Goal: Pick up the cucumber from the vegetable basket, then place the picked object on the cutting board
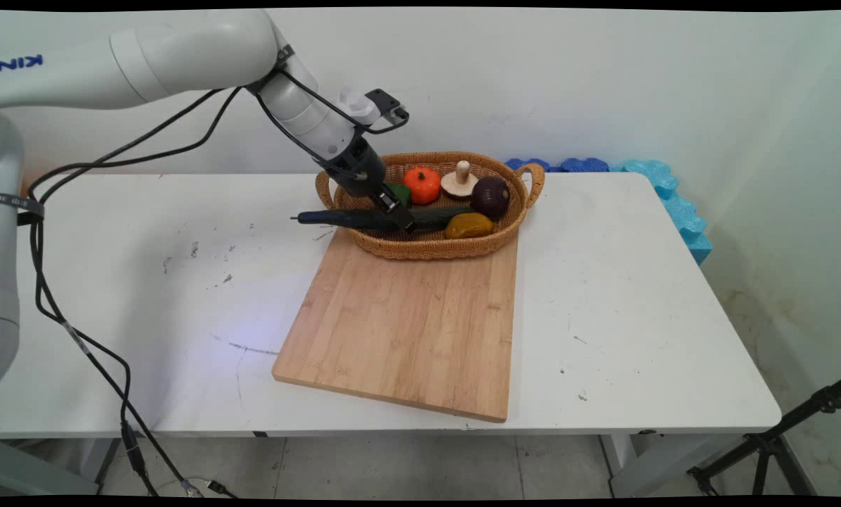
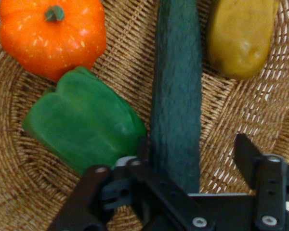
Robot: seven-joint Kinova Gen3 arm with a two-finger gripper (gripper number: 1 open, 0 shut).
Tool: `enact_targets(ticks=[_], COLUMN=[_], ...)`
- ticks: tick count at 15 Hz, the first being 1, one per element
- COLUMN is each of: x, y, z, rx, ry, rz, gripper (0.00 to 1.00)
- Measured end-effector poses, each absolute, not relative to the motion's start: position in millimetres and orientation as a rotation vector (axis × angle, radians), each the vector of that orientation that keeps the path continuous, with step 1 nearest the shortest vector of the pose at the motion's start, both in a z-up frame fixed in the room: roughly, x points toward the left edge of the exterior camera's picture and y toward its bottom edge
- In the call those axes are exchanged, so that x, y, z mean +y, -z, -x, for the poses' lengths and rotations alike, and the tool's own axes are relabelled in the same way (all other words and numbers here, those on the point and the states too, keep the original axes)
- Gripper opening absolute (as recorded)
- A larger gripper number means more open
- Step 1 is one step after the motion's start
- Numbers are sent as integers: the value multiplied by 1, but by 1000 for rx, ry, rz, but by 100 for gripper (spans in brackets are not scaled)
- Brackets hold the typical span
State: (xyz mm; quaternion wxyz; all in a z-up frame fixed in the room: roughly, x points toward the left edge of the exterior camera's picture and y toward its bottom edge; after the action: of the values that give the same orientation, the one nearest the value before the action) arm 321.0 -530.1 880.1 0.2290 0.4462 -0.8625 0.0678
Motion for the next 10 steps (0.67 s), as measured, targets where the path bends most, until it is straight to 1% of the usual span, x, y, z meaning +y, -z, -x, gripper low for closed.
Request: enact_targets(ticks=[6, 10], x=[-533, -534], y=[-879, -899], z=[-313, -307], rx=[-2402, -2390], ry=[-178, -196], rz=[-1198, -1174], gripper=[0, 0])
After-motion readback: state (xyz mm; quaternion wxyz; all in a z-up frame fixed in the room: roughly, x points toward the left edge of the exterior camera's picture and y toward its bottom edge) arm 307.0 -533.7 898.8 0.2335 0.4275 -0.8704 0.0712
